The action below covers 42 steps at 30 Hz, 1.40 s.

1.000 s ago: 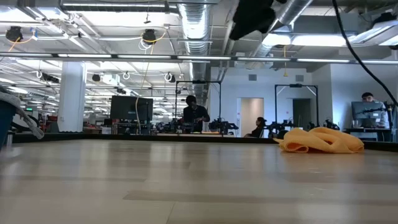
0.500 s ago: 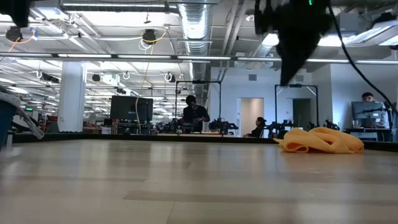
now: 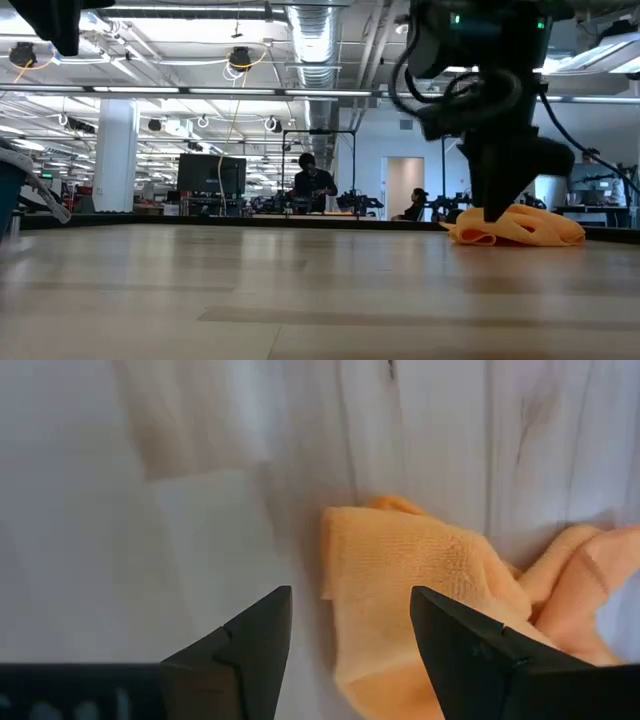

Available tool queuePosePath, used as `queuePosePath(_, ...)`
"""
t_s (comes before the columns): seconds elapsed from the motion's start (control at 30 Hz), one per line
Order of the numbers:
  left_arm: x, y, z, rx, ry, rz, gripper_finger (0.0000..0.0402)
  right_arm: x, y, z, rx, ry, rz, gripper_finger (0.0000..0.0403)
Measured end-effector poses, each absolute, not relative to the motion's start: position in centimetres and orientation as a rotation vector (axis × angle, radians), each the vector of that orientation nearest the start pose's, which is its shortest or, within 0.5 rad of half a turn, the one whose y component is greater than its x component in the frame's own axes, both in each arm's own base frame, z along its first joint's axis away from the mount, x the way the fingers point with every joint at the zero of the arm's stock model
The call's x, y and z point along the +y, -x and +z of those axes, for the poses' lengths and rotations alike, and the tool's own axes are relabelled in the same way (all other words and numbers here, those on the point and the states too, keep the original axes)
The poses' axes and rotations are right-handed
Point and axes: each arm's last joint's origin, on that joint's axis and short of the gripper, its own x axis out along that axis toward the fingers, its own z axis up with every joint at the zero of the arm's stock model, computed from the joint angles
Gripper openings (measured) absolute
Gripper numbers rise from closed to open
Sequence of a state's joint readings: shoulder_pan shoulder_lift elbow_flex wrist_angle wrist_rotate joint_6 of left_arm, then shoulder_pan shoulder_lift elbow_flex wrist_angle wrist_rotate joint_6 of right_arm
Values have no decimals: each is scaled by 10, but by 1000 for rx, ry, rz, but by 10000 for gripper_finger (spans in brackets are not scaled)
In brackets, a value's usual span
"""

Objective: Fold microfiber towels
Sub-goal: Fold the orange microfiber towel

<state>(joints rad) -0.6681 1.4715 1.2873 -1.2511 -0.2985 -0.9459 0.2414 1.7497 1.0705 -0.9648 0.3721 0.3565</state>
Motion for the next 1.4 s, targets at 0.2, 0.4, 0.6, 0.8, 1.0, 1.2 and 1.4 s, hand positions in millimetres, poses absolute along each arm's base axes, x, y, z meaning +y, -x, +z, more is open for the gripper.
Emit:
queuePosePath(0.2,-154,-208,286,1245,137,307,134,58,-287,142,1539,316,-432,230)
queuePosePath(0.4,-153,-208,286,1245,137,308,134,55,-288,136,1512,432,-525,230)
queuePosePath(0.6,-154,-208,286,1244,143,311,134,54,-286,144,1497,439,-537,230)
queuePosePath(0.8,-154,-208,286,1244,143,312,134,51,-281,154,1461,474,-603,230)
queuePosePath(1.0,-154,-208,286,1244,143,312,134,40,-285,152,1443,413,-679,210)
queuePosePath(1.2,-154,-208,286,1244,143,312,134,29,-290,151,1426,365,-693,99)
queuePosePath(1.4,-152,-210,286,1189,121,355,134,27,-314,156,1291,311,-590,16)
